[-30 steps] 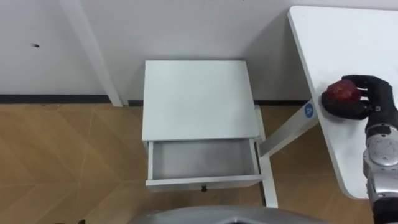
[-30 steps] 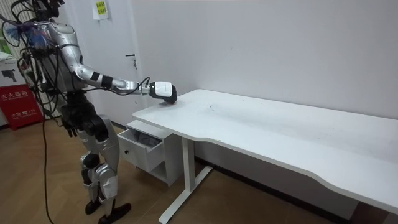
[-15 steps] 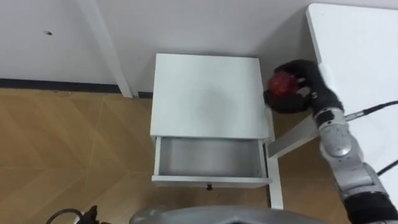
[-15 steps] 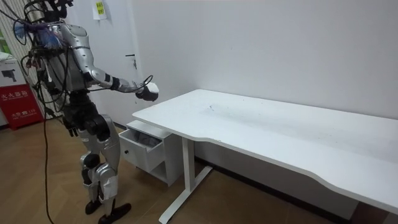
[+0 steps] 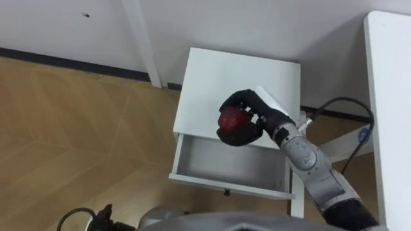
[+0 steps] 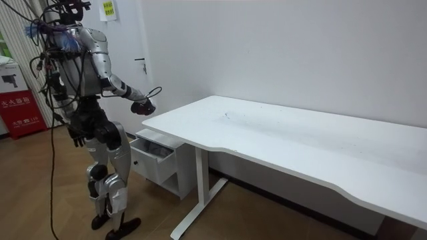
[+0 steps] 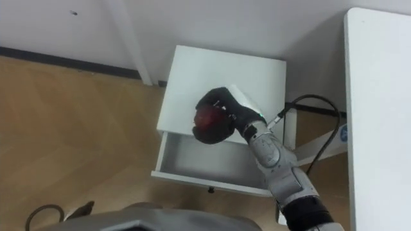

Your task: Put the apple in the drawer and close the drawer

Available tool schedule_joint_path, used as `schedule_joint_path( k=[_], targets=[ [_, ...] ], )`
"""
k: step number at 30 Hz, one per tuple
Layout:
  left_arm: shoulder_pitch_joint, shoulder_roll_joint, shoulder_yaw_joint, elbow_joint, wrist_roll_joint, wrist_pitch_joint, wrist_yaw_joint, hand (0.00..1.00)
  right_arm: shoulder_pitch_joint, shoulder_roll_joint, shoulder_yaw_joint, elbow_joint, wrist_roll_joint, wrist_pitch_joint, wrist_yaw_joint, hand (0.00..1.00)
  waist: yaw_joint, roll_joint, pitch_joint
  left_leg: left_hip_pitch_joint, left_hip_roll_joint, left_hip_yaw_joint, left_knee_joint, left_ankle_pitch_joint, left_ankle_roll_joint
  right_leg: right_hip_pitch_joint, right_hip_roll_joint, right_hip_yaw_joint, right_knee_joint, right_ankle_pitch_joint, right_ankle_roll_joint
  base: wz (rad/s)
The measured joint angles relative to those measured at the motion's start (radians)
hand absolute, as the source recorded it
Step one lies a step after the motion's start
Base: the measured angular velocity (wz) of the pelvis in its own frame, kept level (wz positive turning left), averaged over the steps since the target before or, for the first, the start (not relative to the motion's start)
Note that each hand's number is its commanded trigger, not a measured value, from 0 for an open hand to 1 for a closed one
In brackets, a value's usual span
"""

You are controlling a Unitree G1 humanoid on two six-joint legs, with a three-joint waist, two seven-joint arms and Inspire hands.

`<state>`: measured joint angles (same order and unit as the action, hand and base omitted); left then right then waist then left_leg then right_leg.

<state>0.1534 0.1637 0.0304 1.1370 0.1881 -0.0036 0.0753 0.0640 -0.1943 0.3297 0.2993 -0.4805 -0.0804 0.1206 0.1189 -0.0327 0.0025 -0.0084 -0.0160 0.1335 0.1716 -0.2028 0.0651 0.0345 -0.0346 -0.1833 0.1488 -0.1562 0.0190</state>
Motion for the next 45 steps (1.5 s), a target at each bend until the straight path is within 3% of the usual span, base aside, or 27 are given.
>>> schedule_joint_path(
  k=[5,6,7,10,30,37,43,45],
  targets=[
    [-0.015,-0.003,-0.016,-0.005,-0.001,-0.004,0.000,0.00,0.005,0.001,0.002,0.010,-0.001,0.012,0.016,1.00,-0.003,0.002,0.0016,-0.001,0.000,-0.001,-0.001,0.000,0.000,0.000,-0.001,-0.009,-0.001,0.000,0.000,0.00],
    [-0.012,-0.006,-0.016,-0.011,-0.002,-0.004,-0.001,0.00,0.007,0.001,0.002,0.024,-0.001,0.012,0.015,0.85,-0.004,0.003,0.0016,-0.002,0.000,-0.002,-0.001,0.000,0.000,0.000,-0.002,-0.009,-0.001,0.000,0.000,0.04],
    [-0.011,-0.007,-0.016,-0.012,-0.002,-0.004,-0.001,0.00,0.008,0.002,0.002,0.034,-0.001,0.014,0.015,0.00,-0.004,0.003,0.0017,-0.003,0.000,-0.003,-0.001,0.000,0.000,0.000,-0.002,-0.009,-0.001,0.000,0.000,0.05],
    [-0.010,-0.007,-0.016,-0.015,-0.001,-0.004,-0.001,0.00,0.022,0.002,0.002,0.056,-0.005,0.029,0.015,0.00,-0.004,0.005,0.0035,-0.009,-0.001,-0.007,0.001,0.000,0.000,-0.002,-0.002,-0.012,-0.001,0.000,0.000,0.04],
    [-0.007,-0.008,-0.014,-0.006,-0.011,-0.012,0.004,0.00,0.040,0.008,-0.012,0.061,-0.005,0.024,0.001,0.00,-0.015,-0.002,0.0024,-0.024,-0.003,-0.007,0.021,0.000,0.000,-0.008,-0.007,-0.011,0.001,0.000,0.000,0.00],
    [-0.006,-0.009,0.002,0.010,-0.021,-0.020,0.010,0.00,0.049,0.007,-0.078,0.096,0.005,0.011,-0.030,0.00,-0.014,-0.005,0.0064,-0.023,-0.004,-0.007,0.026,0.000,0.000,-0.006,-0.006,-0.011,0.001,0.000,0.000,0.00],
    [-0.005,-0.020,0.002,0.019,-0.148,-0.021,0.032,0.00,0.048,0.008,-0.085,0.213,0.150,0.003,-0.072,0.00,-0.020,-0.001,0.0091,-0.016,-0.003,-0.004,0.024,0.000,0.001,-0.001,-0.009,-0.010,0.001,0.000,0.000,0.00],
    [-0.006,-0.024,0.007,0.016,-0.159,-0.033,0.038,0.00,0.048,0.010,-0.103,0.283,0.207,-0.018,-0.099,0.00,-0.029,0.001,0.0093,-0.017,-0.003,-0.001,0.024,-0.001,0.001,-0.003,-0.010,-0.014,0.002,0.000,0.000,0.00]
  ],
)
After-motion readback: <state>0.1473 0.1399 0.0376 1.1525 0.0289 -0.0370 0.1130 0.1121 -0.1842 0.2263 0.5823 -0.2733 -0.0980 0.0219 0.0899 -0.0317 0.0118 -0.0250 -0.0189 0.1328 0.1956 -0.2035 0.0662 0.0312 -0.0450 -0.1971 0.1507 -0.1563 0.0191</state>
